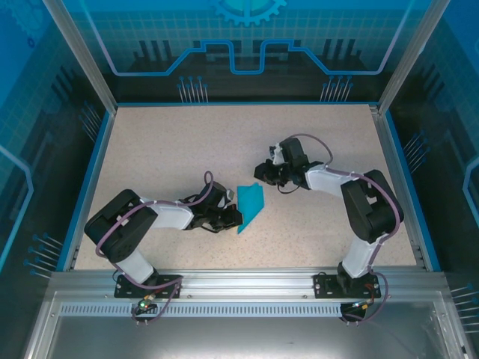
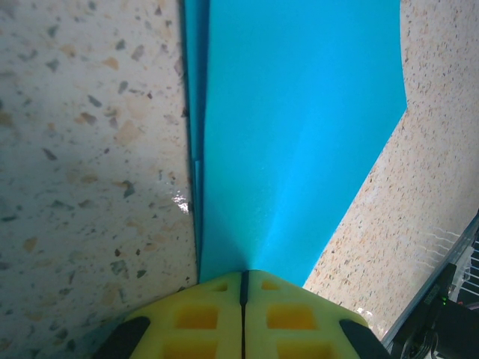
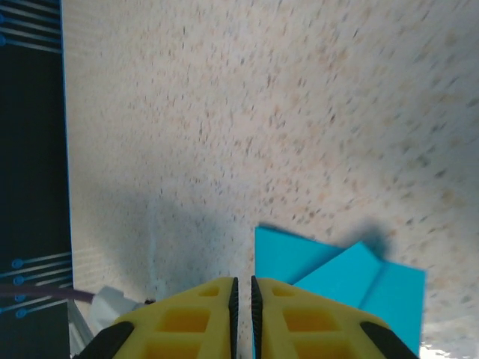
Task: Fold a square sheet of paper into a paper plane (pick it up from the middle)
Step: Fourth fold the wing at the center of the table.
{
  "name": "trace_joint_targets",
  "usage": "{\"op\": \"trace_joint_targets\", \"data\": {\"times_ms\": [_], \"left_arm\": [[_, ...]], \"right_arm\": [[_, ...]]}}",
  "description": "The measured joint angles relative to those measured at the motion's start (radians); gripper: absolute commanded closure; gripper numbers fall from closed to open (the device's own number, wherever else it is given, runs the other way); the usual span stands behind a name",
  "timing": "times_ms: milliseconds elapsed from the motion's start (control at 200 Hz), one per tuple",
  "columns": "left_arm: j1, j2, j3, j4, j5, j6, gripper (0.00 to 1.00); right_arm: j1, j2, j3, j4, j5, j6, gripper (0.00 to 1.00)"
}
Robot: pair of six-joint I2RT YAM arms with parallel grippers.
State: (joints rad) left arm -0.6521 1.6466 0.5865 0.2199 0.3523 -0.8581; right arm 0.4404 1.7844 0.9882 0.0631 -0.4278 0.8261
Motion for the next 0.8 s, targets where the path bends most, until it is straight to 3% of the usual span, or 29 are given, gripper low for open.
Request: {"op": "trace_joint_targets", "data": {"times_ms": [255, 800], "left_arm": [[0.000, 0.000, 0.000, 0.000, 0.000, 0.000, 0.94], [-0.003, 0.012, 0.000, 0.024, 0.000, 0.003, 0.94]], "right_arm": [[0.072, 0.085, -0.045, 0.015, -0.018, 0.008, 0.88], [-0.009, 0.180, 0.044, -0.014, -0.015, 0.003, 0.87]]}}
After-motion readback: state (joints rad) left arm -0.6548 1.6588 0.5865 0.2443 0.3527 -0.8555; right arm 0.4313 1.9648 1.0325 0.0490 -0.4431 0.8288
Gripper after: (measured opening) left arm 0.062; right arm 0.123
